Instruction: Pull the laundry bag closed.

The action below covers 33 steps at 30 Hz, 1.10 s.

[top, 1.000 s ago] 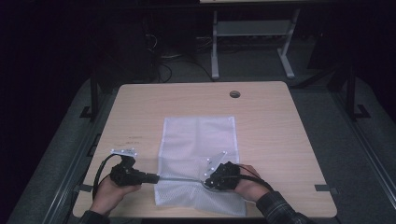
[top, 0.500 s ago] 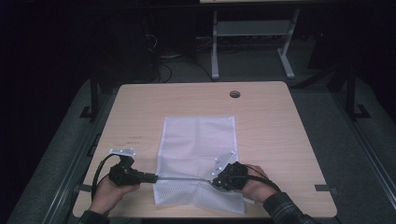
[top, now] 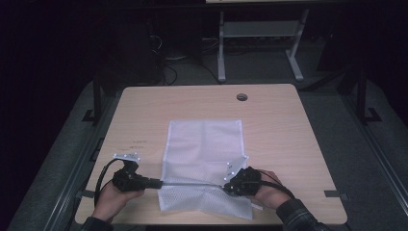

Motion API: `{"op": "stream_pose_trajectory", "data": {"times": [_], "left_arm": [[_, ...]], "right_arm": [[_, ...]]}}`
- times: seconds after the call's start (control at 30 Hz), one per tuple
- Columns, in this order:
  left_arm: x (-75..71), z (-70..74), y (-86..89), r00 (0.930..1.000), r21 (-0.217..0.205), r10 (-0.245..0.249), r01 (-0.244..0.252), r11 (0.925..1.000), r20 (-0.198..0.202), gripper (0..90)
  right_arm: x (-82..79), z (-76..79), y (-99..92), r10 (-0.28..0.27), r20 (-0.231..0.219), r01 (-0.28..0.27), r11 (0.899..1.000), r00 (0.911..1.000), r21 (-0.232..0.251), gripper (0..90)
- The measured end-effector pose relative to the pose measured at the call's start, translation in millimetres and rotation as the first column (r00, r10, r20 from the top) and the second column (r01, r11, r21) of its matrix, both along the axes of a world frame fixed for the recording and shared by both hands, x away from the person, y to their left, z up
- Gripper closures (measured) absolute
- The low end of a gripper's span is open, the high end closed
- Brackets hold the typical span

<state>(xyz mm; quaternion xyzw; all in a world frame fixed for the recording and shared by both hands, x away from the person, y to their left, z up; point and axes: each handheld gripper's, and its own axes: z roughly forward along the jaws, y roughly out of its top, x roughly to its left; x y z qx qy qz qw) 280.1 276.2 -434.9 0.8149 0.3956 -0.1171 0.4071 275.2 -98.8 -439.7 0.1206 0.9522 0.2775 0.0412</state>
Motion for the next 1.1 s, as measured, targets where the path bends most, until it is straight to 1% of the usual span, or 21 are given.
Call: {"op": "stream_pose_trajectory", "data": {"times": [0.17,0.2,0.23,0.27,0.37,0.4,0.5,0.8,0.83,0.9,0.93,1.1], "left_arm": [[0.1,0.5,0.3,1.0,-0.002,-0.001,0.001,1.0,0.002,86.9],[0.1,0.6,0.6,1.0,0.009,0.001,-0.001,1.0,0.006,86.9],[0.0,0.7,1.3,1.0,0.011,0.006,-0.006,0.9999,0.004,86.9],[0.2,0.4,3.0,0.9999,0.004,0.01,-0.01,0.9999,0.003,86.9],[0.2,0.5,5.3,0.9998,0.002,0.019,-0.019,0.9998,0.003,86.9],[0.3,0.6,5.3,0.9998,0.006,0.018,-0.018,0.9998,0.004,86.9],[0.5,0.3,3.3,0.9999,0.008,0.012,-0.012,0.9999,0.003,86.9],[0.3,0.2,1.3,0.9999,0.003,0.01,-0.01,0.9999,-0.002,86.9],[0.2,0.3,1.3,0.9999,0.014,0.011,-0.011,0.9998,0.003,86.9],[0.7,-0.3,4.1,0.9999,0.01,0.017,-0.017,0.9998,0.0,86.9],[0.6,-0.6,4.8,0.9998,0.008,0.021,-0.021,0.9998,0.0,86.9],[0.6,-0.4,4.0,0.9999,0.012,0.016,-0.016,0.9998,-0.001,86.9]], "right_arm": [[-0.7,0.5,0.1,0.003,-0.002,-0.003,1.0,1.0,-0.001,86.9],[-1.1,0.4,-0.1,0.002,-0.005,-0.002,1.0,1.0,-0.001,86.9],[-1.2,0.1,-0.6,0.005,0.0,-0.005,1.0,1.0,-0.012,86.9],[-1.3,-0.5,-1.5,0.004,0.003,-0.004,1.0,1.0,-0.014,86.9],[-1.9,-1.1,-8.5,-0.011,-0.002,0.011,1.0,0.9999,-0.017,86.9],[-2.5,-0.5,-13.2,-0.021,-0.003,0.021,1.0,0.9998,-0.017,86.9],[-3.1,0.2,-18.0,-0.029,-0.003,0.029,0.999,0.9996,-0.015,86.9],[-3.7,2.6,-24.2,-0.037,0.005,0.037,0.999,0.9993,-0.011,86.9],[-3.8,2.8,-24.7,-0.037,0.005,0.037,0.999,0.9993,-0.009,86.9],[-3.9,2.0,-26.5,-0.043,0.009,0.043,0.999,0.9991,-0.022,86.9],[-3.9,1.8,-29.8,-0.052,0.002,0.052,0.999,0.9987,-0.013,86.9],[-4.3,2.5,-32.4,-0.056,0.003,0.056,0.998,0.9984,-0.013,86.9]]}}
